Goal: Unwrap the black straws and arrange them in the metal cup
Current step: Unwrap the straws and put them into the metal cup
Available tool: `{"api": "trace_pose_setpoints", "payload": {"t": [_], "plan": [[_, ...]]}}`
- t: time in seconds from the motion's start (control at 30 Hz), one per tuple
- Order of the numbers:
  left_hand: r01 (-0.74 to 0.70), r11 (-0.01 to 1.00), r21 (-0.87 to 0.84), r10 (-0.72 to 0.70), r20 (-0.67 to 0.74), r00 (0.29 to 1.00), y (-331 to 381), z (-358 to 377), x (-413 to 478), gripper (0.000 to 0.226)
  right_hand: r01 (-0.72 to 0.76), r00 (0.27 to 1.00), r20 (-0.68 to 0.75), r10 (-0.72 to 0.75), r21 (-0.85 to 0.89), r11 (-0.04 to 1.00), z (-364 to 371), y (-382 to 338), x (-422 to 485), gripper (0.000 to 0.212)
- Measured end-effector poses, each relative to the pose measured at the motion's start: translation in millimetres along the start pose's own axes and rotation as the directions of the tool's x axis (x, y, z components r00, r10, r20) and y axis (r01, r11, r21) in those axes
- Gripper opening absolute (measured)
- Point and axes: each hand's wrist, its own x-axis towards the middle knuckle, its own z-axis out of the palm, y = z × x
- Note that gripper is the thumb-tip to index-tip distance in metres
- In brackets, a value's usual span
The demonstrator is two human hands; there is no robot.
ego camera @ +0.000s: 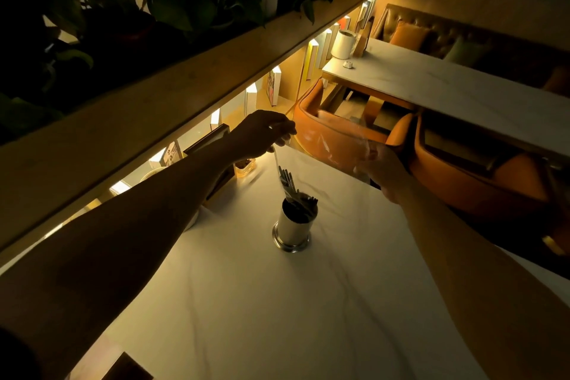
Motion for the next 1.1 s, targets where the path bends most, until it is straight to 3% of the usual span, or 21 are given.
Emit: {"api": "trace_pose_setpoints", "payload": {"t": [0.07, 0.13, 0.23, 0.3, 0.43, 0.63, 0.77, 0.83, 0.93, 1.0, 1.1], "plan": [[-0.034, 0.998, 0.049, 0.033, 0.015, 0.999, 1.4, 0.0, 0.1, 0.016, -0.034, 0.997, -0.066, 0.033, -0.017, 0.999, -1.5, -0.4, -1.8, 0.047], [-0.065, 0.990, 0.123, 0.064, 0.018, 0.998, 2.0, -1.4, 1.3, 0.017, -0.040, 0.992, -0.123, 0.033, -0.055, 0.998, -5.2, 2.1, -2.7, 0.032], [-0.129, 0.970, 0.207, 0.135, -0.012, 0.991, -3.9, -2.7, 2.7, 0.041, -0.072, 0.986, -0.152, 0.066, -0.033, 0.997, -14.4, 7.3, -6.7, 0.010], [-0.103, 0.984, 0.148, 0.110, -0.042, 0.993, -10.9, -1.2, 3.0, 0.048, -0.073, 0.985, -0.157, 0.066, -0.037, 0.997, -20.6, 11.1, -11.1, 0.011], [-0.028, 0.993, 0.117, 0.039, -0.097, 0.995, -27.3, 11.6, 7.9, 0.029, -0.087, 0.983, -0.168, 0.079, -0.040, 0.995, -28.8, 18.6, -19.1, 0.012], [-0.160, 0.958, 0.239, 0.201, -0.160, 0.966, -21.6, 15.3, 9.0, 0.008, -0.116, 0.976, -0.188, 0.110, -0.024, 0.993, -35.9, 17.2, -26.6, 0.018], [-0.202, 0.923, 0.328, 0.266, -0.166, 0.949, -15.9, 7.2, 18.6, 0.007, -0.098, 0.972, -0.215, 0.092, -0.015, 0.995, -41.1, 11.5, -29.6, 0.014], [-0.217, 0.895, 0.390, 0.282, -0.116, 0.952, -13.5, 4.5, 12.6, 0.009, -0.100, 0.971, -0.220, 0.094, -0.013, 0.995, -43.0, 10.6, -31.3, 0.010], [-0.412, 0.814, 0.409, 0.435, 0.040, 0.900, -22.8, 13.3, 2.6, 0.011, -0.122, 0.969, -0.216, 0.123, 0.017, 0.992, -43.6, 11.8, -35.0, 0.008], [-0.254, 0.912, 0.321, 0.280, -0.038, 0.959, -23.3, 19.3, -0.2, 0.011, -0.129, 0.968, -0.214, 0.131, 0.021, 0.991, -44.0, 12.5, -37.4, 0.010], [-0.124, 0.976, 0.179, 0.151, -0.150, 0.977, -28.7, 22.4, 3.8, 0.010, -0.107, 0.969, -0.224, 0.106, 0.010, 0.994, -46.3, 10.5, -39.5, 0.012]]}}
